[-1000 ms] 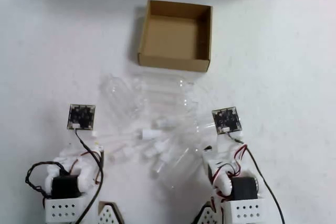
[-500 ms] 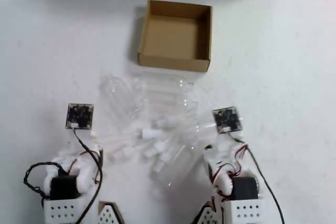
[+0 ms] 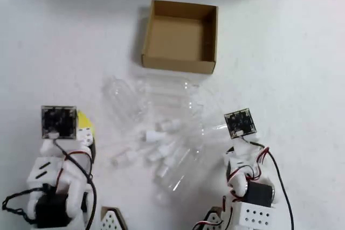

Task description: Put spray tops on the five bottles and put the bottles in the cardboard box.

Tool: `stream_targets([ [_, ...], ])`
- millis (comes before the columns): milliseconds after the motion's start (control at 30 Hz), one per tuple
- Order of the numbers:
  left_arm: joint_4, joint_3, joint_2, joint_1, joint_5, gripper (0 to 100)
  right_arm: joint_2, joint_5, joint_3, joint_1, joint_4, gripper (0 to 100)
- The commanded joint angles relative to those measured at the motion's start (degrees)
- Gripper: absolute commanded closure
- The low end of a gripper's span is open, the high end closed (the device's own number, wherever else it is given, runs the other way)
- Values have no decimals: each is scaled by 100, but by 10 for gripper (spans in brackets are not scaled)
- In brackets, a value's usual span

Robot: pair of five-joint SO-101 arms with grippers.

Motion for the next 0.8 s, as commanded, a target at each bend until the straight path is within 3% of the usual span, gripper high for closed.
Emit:
stream_targets([
  [0,-185,-738,532,295,299,976,-31,97,44,66,40,872],
  [400,-308,-3349,4989,954,1846,974,-31,97,44,66,40,872],
  [633,-712,-4273,6923,1059,3165,831,-31,97,44,66,48,872],
  [767,-712,-4721,7978,1015,3701,816,-31,97,44,66,48,872],
])
